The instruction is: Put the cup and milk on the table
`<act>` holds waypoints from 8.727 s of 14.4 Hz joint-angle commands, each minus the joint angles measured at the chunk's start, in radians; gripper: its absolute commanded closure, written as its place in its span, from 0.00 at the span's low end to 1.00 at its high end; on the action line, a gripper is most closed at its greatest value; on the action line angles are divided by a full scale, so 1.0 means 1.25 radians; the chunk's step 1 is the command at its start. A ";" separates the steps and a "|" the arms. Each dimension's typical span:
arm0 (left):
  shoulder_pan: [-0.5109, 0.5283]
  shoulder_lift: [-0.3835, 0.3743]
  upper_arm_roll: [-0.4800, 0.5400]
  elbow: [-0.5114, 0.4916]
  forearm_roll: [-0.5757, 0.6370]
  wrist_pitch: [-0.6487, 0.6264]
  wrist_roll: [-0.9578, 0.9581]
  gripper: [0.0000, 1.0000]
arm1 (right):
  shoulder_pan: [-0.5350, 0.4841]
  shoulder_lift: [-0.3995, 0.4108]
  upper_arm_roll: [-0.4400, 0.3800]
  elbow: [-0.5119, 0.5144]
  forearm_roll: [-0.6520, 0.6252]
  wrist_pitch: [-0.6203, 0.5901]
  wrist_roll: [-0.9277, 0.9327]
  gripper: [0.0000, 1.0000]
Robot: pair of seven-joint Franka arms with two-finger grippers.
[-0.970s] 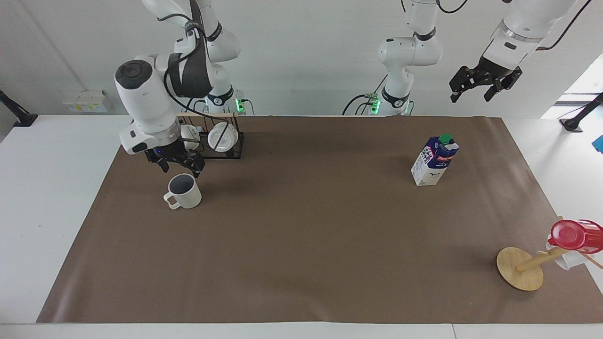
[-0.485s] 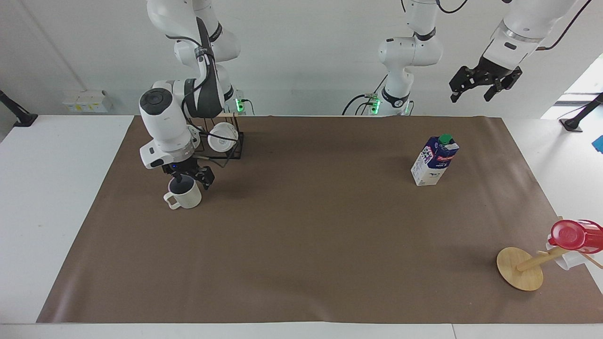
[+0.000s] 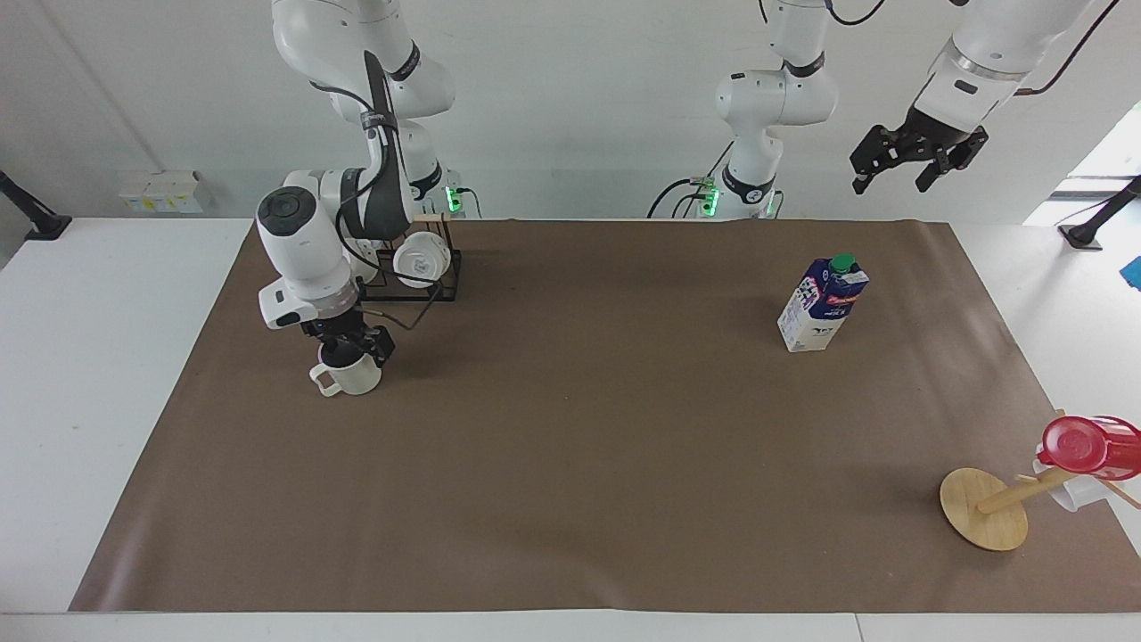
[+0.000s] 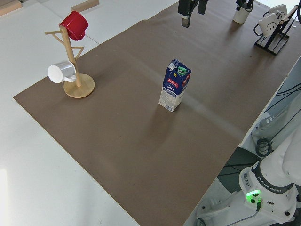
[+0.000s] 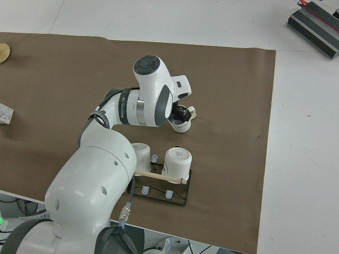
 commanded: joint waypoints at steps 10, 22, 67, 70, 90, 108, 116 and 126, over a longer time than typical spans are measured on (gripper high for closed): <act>0.004 -0.002 -0.001 0.011 -0.006 -0.012 -0.005 0.00 | 0.000 0.018 0.008 0.007 0.006 0.027 0.017 1.00; 0.004 -0.002 0.000 0.011 -0.006 -0.012 -0.005 0.00 | 0.058 0.044 0.007 0.155 0.008 -0.032 0.077 1.00; 0.008 -0.112 -0.004 -0.416 -0.007 0.381 0.012 0.00 | 0.479 0.250 0.013 0.329 0.012 0.003 0.525 0.93; 0.008 -0.137 -0.004 -0.478 -0.006 0.438 0.052 0.00 | 0.479 0.251 0.013 0.331 0.012 0.003 0.521 0.30; 0.027 -0.128 0.000 -0.579 -0.005 0.580 0.112 0.45 | 0.285 0.009 0.011 0.345 0.033 -0.242 0.154 0.00; -0.346 0.151 -0.011 -0.164 0.003 0.442 -0.416 0.48 | -0.038 -0.126 0.007 0.252 0.029 -0.452 -0.125 0.00; -0.401 0.260 -0.010 -0.100 0.005 0.502 -0.474 0.47 | -0.106 -0.128 0.009 0.370 0.032 -0.438 -0.286 0.00; -0.396 0.249 -0.011 -0.149 0.004 0.528 -0.426 0.42 | -0.083 -0.169 0.025 0.478 0.024 -0.601 -0.284 0.00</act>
